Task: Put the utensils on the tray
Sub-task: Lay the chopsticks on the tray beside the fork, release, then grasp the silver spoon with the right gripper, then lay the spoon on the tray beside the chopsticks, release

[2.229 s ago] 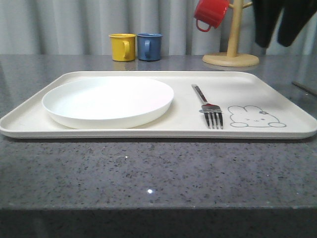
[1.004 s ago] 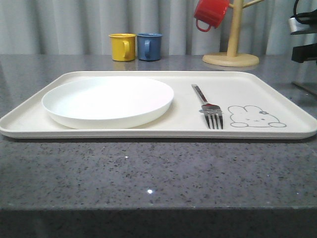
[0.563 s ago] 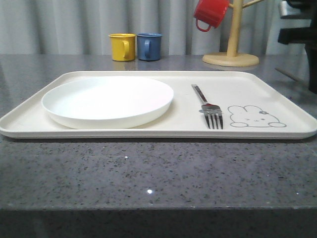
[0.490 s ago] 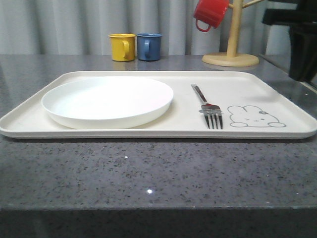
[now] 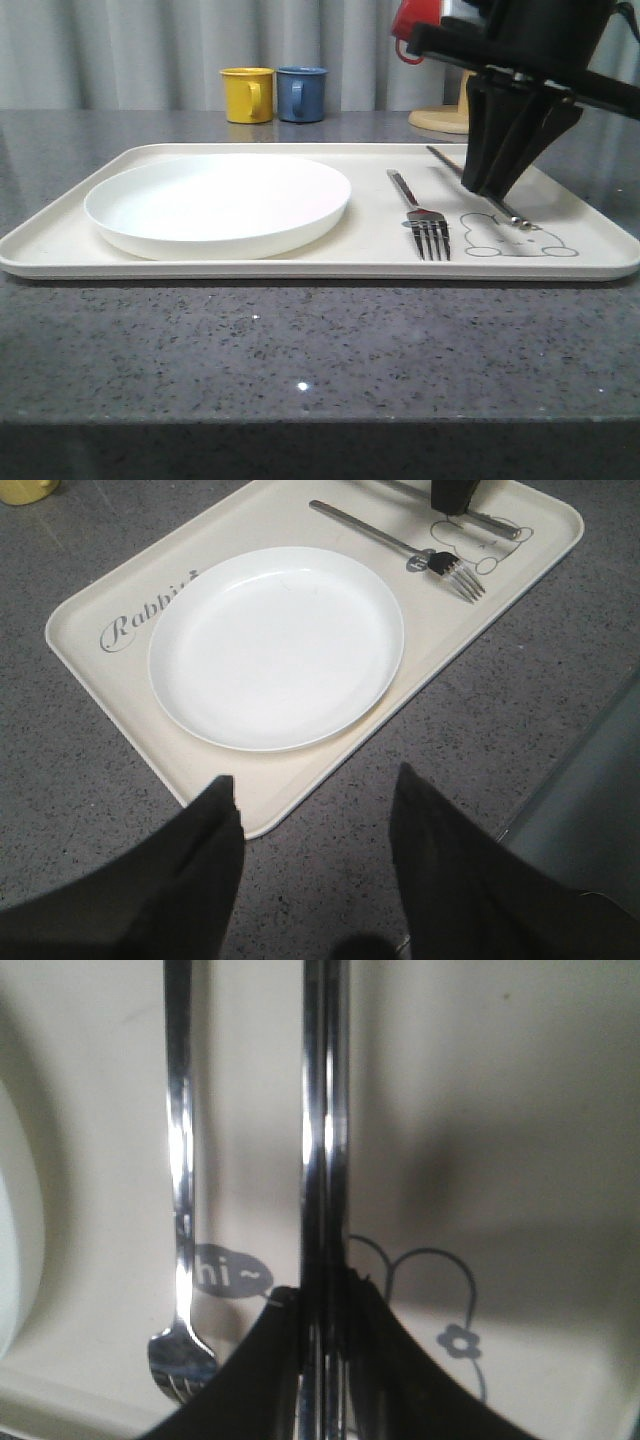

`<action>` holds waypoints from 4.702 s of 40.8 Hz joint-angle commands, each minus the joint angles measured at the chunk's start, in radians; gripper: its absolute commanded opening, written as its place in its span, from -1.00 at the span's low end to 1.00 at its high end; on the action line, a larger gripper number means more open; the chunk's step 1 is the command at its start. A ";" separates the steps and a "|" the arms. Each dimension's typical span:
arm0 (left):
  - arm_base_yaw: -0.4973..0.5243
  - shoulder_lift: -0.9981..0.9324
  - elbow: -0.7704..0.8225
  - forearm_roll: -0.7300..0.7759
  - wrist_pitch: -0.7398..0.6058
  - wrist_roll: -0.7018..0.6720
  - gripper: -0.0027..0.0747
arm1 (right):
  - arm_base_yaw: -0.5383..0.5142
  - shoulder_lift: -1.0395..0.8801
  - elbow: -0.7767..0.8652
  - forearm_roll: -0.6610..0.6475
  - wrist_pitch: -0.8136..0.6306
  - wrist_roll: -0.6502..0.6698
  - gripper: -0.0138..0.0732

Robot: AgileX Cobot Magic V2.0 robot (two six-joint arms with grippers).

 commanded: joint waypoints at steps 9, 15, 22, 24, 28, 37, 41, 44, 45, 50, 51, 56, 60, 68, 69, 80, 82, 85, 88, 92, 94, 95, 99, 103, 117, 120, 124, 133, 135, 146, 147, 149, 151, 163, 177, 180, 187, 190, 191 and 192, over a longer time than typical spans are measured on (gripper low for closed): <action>-0.006 0.003 -0.028 -0.006 -0.070 -0.010 -0.06 | 0.007 -0.005 -0.029 0.037 -0.009 0.030 -0.17; -0.006 0.003 -0.028 -0.006 -0.070 -0.010 -0.06 | 0.007 -0.024 -0.031 0.027 -0.020 0.003 -0.06; -0.006 0.003 -0.028 -0.006 -0.070 -0.010 -0.06 | 0.007 -0.130 -0.031 -0.069 -0.027 -0.075 -0.06; -0.006 0.003 -0.028 -0.006 -0.070 -0.010 -0.06 | 0.005 -0.161 -0.031 -0.117 -0.001 -0.082 -0.06; -0.006 0.003 -0.028 -0.006 -0.070 -0.010 -0.06 | -0.009 -0.226 -0.031 -0.225 0.055 -0.099 -0.06; -0.006 0.003 -0.028 -0.006 -0.070 -0.010 -0.06 | -0.147 -0.283 -0.030 -0.352 0.106 -0.118 -0.06; -0.006 0.003 -0.028 -0.006 -0.070 -0.010 -0.06 | -0.231 -0.274 -0.030 -0.353 0.106 -0.166 -0.06; -0.006 0.003 -0.028 -0.006 -0.070 -0.010 -0.06 | -0.287 -0.255 -0.030 -0.353 0.105 -0.191 -0.06; -0.006 0.003 -0.028 -0.006 -0.070 -0.010 -0.06 | -0.301 -0.248 -0.030 -0.353 0.105 -0.195 -0.06; -0.006 0.003 -0.028 -0.006 -0.070 -0.010 -0.06 | -0.356 -0.209 -0.030 -0.353 0.105 -0.213 -0.06; -0.006 0.003 -0.028 -0.006 -0.070 -0.010 -0.06 | -0.363 -0.201 -0.030 -0.353 0.105 -0.215 -0.06; -0.006 0.003 -0.028 -0.006 -0.070 -0.010 -0.06 | -0.384 -0.160 -0.030 -0.356 0.103 -0.215 -0.06; -0.006 0.003 -0.028 -0.006 -0.070 -0.010 -0.06 | -0.390 -0.129 -0.030 -0.358 0.094 -0.215 -0.06; -0.006 0.003 -0.028 -0.006 -0.070 -0.010 -0.06 | -0.390 -0.068 -0.030 -0.363 0.075 -0.215 -0.06; -0.006 0.003 -0.028 -0.006 -0.070 -0.010 -0.06 | -0.390 -0.060 -0.030 -0.363 0.073 -0.215 -0.06; -0.006 0.003 -0.028 -0.006 -0.070 -0.010 -0.06 | -0.390 -0.009 -0.030 -0.363 0.067 -0.215 -0.09; -0.006 0.003 -0.028 -0.006 -0.070 -0.010 -0.06 | -0.390 -0.010 -0.030 -0.363 0.070 -0.215 -0.15; -0.006 0.003 -0.028 -0.006 -0.070 -0.010 -0.06 | -0.390 -0.010 -0.030 -0.363 0.072 -0.215 -0.33; -0.006 0.003 -0.028 -0.006 -0.070 -0.010 -0.06 | -0.390 -0.010 -0.030 -0.363 0.072 -0.215 -0.49; -0.006 0.003 -0.028 -0.006 -0.070 -0.010 -0.06 | -0.390 -0.011 -0.033 -0.362 0.082 -0.215 -0.59; -0.006 0.003 -0.028 -0.006 -0.070 -0.010 -0.06 | -0.389 -0.018 -0.039 -0.355 0.091 -0.215 -0.59; -0.006 0.003 -0.028 -0.006 -0.070 -0.010 -0.06 | -0.388 -0.024 -0.043 -0.346 0.093 -0.215 -0.59; -0.006 0.003 -0.028 -0.006 -0.070 -0.010 -0.06 | -0.364 -0.068 -0.062 -0.277 0.093 -0.215 -0.59; -0.006 0.003 -0.028 -0.006 -0.070 -0.010 -0.06 | -0.304 -0.121 -0.078 -0.220 0.094 -0.215 -0.59; -0.006 0.003 -0.028 -0.006 -0.070 -0.010 -0.06 | -0.066 -0.156 -0.076 -0.045 0.091 -0.103 -0.59; -0.006 0.003 -0.028 -0.006 -0.070 -0.010 -0.06 | -0.039 -0.148 -0.067 -0.045 0.062 -0.038 -0.59; -0.006 0.003 -0.028 -0.006 -0.070 -0.010 -0.06 | -0.025 -0.131 -0.049 -0.045 0.040 0.021 -0.59; -0.006 0.003 -0.028 -0.006 -0.070 -0.010 -0.06 | -0.024 -0.067 -0.029 -0.062 0.039 0.076 -0.58; -0.006 0.003 -0.028 -0.006 -0.070 -0.010 -0.06 | -0.024 -0.056 -0.029 -0.085 0.026 0.084 -0.57; -0.006 0.003 -0.028 -0.006 -0.070 -0.010 -0.06 | -0.024 -0.037 -0.029 -0.165 0.027 0.129 -0.10; -0.006 0.003 -0.028 -0.006 -0.070 -0.010 -0.06 | -0.024 -0.037 -0.029 -0.165 0.022 0.128 -0.05; -0.006 0.003 -0.028 -0.006 -0.070 -0.010 -0.06 | -0.024 -0.037 -0.029 -0.165 0.015 0.128 0.01; -0.006 0.003 -0.028 -0.006 -0.070 -0.010 -0.06 | -0.024 -0.038 -0.031 -0.165 0.015 0.120 0.01; -0.006 0.003 -0.028 -0.006 -0.070 -0.010 -0.06 | -0.020 -0.206 -0.028 -0.165 0.016 -0.055 0.01; -0.006 0.003 -0.028 -0.006 -0.070 -0.010 -0.06 | 0.079 -0.550 -0.028 -0.192 0.026 -0.228 0.01; -0.006 0.003 -0.028 -0.006 -0.070 -0.010 -0.06 | 0.090 -0.613 -0.027 -0.192 0.026 -0.228 0.01; -0.006 0.003 -0.028 -0.006 -0.070 -0.010 -0.06 | 0.091 -0.772 0.055 -0.192 -0.037 -0.228 0.01; -0.006 0.003 -0.028 -0.006 -0.070 -0.010 -0.06 | 0.091 -0.855 0.149 -0.192 -0.086 -0.231 0.01; -0.006 0.003 -0.028 -0.006 -0.070 -0.010 -0.06 | 0.091 -0.878 0.176 -0.192 -0.097 -0.237 0.01; -0.006 0.003 -0.028 -0.006 -0.070 -0.010 -0.06 | 0.091 -0.909 0.215 -0.192 -0.116 -0.244 0.01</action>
